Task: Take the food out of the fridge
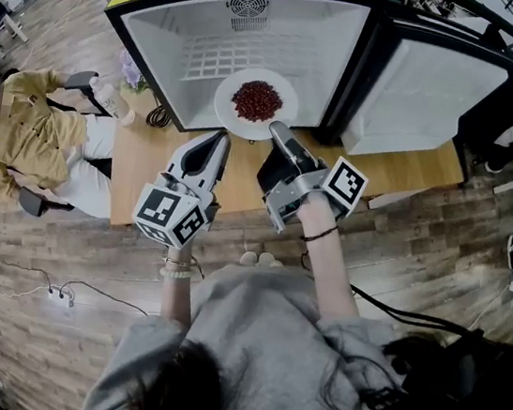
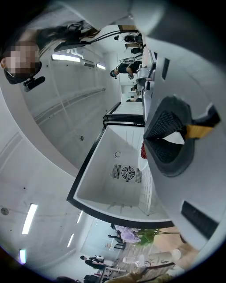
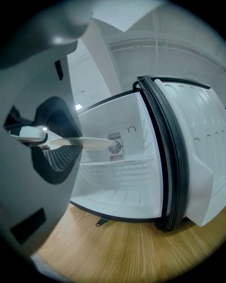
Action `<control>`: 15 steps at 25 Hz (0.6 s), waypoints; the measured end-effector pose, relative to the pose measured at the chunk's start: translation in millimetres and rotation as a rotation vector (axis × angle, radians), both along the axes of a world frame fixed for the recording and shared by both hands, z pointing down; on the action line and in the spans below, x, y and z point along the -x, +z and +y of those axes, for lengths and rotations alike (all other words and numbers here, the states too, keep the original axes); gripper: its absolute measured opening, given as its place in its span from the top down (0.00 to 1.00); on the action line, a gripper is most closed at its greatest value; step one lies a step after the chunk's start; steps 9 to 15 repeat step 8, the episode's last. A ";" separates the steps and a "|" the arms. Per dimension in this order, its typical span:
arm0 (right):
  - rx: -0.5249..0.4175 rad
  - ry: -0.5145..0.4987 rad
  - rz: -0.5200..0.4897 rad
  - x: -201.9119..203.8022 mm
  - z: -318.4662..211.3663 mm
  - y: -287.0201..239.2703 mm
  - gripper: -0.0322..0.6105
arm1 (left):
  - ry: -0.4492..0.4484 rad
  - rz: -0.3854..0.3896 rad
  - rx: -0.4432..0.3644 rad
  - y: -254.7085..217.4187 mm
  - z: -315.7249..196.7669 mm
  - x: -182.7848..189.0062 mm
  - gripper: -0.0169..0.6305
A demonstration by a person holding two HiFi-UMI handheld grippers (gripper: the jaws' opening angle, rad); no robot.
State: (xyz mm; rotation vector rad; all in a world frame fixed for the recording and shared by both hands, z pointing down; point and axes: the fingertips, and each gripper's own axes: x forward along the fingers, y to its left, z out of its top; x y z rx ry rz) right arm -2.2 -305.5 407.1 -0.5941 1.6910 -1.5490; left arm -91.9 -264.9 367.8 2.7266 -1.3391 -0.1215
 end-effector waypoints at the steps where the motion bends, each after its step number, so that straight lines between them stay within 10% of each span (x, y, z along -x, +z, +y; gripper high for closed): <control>1: -0.002 0.000 -0.001 0.0 0.3 -0.4 0.87 | 0.000 0.000 0.000 0.2 0.0 0.1 0.96; 15: -0.007 -0.002 0.001 -0.4 1.4 -1.9 0.87 | -0.002 0.005 0.000 -0.8 -0.2 1.0 0.96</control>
